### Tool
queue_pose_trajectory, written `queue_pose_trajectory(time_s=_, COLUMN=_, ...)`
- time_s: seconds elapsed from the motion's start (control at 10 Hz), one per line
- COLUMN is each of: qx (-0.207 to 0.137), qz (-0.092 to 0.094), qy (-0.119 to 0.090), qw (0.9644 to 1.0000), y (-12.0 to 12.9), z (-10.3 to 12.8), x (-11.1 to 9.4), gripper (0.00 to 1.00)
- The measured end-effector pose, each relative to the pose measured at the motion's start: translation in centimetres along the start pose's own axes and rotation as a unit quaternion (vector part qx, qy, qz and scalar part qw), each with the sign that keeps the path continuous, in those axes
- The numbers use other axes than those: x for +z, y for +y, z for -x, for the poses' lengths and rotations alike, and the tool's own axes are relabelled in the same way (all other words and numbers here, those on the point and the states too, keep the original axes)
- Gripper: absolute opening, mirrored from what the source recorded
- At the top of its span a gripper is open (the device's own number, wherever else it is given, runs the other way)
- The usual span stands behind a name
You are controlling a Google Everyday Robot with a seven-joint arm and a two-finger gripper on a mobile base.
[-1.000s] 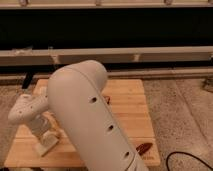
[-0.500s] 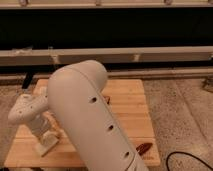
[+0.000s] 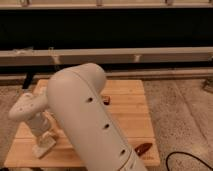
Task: Place the white sponge in the ceramic cup
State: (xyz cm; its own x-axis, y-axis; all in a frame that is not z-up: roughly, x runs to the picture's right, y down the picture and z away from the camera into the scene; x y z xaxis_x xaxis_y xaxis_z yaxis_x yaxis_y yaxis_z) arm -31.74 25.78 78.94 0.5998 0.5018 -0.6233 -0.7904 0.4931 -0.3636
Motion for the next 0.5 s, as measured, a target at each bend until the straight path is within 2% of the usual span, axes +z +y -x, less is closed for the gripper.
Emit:
queue_pose_trajectory(time_s=0.3, qx=0.0, qz=-0.001, qy=0.0, qw=1.0, y=-0.02, z=-0.03, x=-0.26, gripper=0.06)
queue_pose_trajectory(time_s=0.4, qx=0.0, qz=-0.001, qy=0.0, qw=1.0, y=-0.07, z=-0.03, x=-0.3, gripper=0.01)
queue_pose_trajectory(time_s=0.5, qx=0.004, qz=0.002, qy=0.004, qw=1.0, y=-0.11, z=-0.06, x=-0.21, gripper=0.0)
